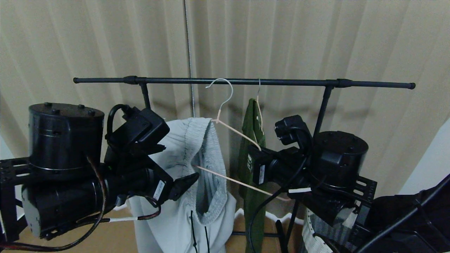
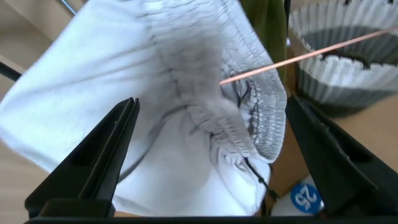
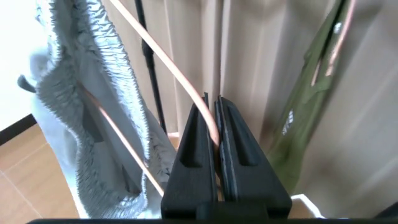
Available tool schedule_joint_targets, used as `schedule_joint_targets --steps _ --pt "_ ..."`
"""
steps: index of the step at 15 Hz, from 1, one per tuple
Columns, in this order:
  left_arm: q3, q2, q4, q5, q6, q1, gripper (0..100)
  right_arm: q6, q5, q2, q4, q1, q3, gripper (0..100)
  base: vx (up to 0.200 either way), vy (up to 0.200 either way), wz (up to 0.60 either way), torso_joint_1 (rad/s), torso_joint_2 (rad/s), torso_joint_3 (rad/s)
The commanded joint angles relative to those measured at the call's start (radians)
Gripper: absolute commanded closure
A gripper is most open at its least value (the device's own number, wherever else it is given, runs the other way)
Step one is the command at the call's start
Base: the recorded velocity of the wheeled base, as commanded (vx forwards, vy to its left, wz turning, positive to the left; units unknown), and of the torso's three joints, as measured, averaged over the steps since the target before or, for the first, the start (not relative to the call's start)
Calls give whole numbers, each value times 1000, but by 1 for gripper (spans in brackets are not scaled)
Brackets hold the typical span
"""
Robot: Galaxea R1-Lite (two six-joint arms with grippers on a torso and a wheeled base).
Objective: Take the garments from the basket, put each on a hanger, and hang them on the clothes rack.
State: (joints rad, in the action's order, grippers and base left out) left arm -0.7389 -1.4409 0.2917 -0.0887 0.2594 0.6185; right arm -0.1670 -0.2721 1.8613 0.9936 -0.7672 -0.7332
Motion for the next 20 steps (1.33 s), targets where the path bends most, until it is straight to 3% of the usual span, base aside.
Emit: schedule_joint_targets --steps 1,3,4,5,6,10,14,17,20 --pt "84 63 55 1 0 -3 0 18 11 -37 -10 62 26 100 0 0 0 0 0 0" --pt "92 99 55 3 1 -14 0 37 53 -62 -10 86 60 100 0 0 0 0 0 0" --pt "82 140 53 32 1 -37 0 47 123 -119 -12 118 121 100 0 0 0 0 0 0" --pt "82 142 53 38 3 -40 0 47 128 -122 -12 120 126 100 0 0 0 0 0 0" --pt "64 154 53 116 9 -91 0 49 163 -155 -12 131 166 100 0 0 0 0 0 0" --pt "-19 140 52 294 20 -181 0 50 264 -177 -6 131 193 100 0 0 0 0 0 0" --pt "18 100 55 451 104 -240 0 49 383 -183 -1 131 193 100 0 0 0 0 0 0" --pt "46 109 57 506 124 -287 0 50 410 -185 -4 138 193 100 0 0 0 0 0 0" --pt "46 109 57 509 124 -293 0 50 444 -185 -4 138 195 100 0 0 0 0 0 0"
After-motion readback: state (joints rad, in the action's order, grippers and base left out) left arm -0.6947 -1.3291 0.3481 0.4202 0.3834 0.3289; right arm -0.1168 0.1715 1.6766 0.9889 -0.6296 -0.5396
